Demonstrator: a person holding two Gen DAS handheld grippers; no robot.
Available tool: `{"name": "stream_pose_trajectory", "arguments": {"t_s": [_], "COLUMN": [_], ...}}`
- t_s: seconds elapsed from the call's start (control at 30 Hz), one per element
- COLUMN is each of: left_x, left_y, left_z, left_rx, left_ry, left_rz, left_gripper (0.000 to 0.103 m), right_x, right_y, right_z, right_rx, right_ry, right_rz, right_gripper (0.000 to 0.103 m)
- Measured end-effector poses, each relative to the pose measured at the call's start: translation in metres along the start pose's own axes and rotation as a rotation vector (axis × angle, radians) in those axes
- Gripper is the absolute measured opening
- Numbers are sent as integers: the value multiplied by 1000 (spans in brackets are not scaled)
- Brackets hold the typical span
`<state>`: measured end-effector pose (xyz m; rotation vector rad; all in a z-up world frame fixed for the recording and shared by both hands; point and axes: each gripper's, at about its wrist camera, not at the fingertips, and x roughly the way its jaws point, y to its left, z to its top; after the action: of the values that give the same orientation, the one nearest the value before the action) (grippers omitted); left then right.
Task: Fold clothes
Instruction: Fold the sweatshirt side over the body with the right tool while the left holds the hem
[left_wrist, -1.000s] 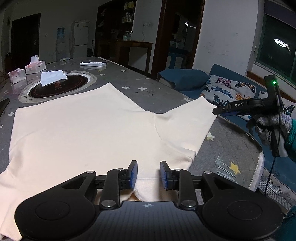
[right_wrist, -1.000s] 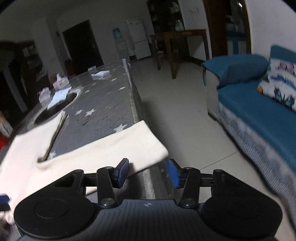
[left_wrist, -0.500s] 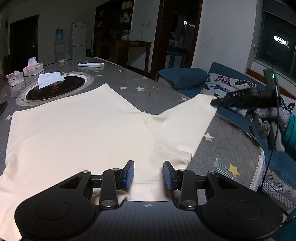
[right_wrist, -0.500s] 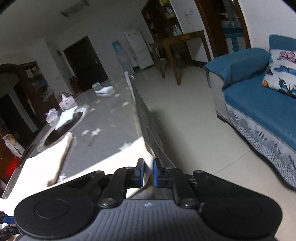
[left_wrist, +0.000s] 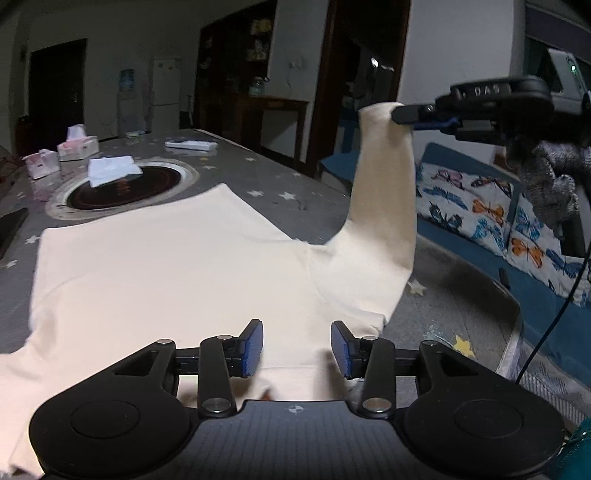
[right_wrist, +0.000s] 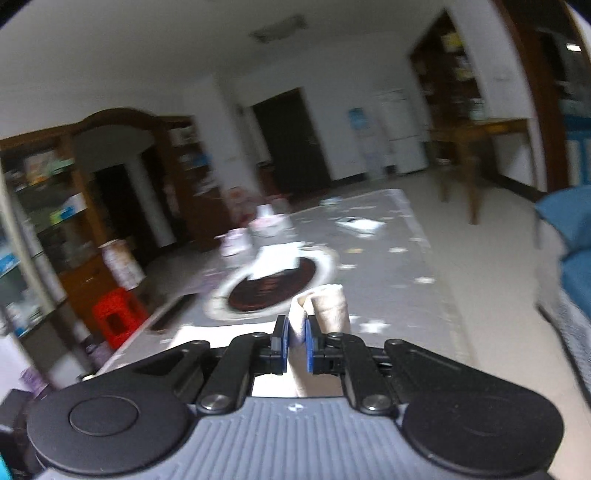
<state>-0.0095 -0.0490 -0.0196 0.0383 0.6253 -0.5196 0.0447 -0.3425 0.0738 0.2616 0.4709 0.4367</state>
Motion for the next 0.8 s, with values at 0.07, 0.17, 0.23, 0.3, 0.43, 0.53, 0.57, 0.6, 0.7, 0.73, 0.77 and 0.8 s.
{"name": "stream_pose_trajectory", "arguments": {"t_s": [0.07,0.17,0.23,0.3,0.43,0.53,0.57,0.6,0.7,0.73,0.77,0.8], "left_x": [-9,-22,-30,-37,-49,-54,-55,-56,-58,-59,-59,-60], "left_y": [6,17,24,31,42,49,51,53,58,60,61,62], "left_z": [-3,-7,-11,-15,-22,-27,-27,-28,-29,-29,-29,-29], "left_rx": [-18,-52,-72,-94,-133,-154,-160,-166,-182,-186,-187,-187], "left_ry": [-19,-46,-61,-73,-85,-86,-86,-88,-90,-90,-90,-91], "left_rz": [16,39,55,73,101,119,125,131,148,153,158,162], "left_gripper": [47,49,49,50,52,52,52,53,53,53,53,53], "right_x": [10,30,43,54,75,89,94,98,103,101,98,95], "right_y": [21,59,80,100,132,148,152,156,165,166,165,164], "right_z": [4,5,2,-2,-20,-36,-41,-46,-60,-62,-63,-64], "right_rx": [-29,-78,-101,-120,-152,-172,-177,-178,-185,-191,-204,-218], "right_ry": [15,45,65,88,150,211,232,251,295,301,301,301], "right_rz": [48,131,176,217,282,303,310,320,350,356,353,351], "right_gripper": [8,8,8,8,8,8,9,11,16,19,21,21]}}
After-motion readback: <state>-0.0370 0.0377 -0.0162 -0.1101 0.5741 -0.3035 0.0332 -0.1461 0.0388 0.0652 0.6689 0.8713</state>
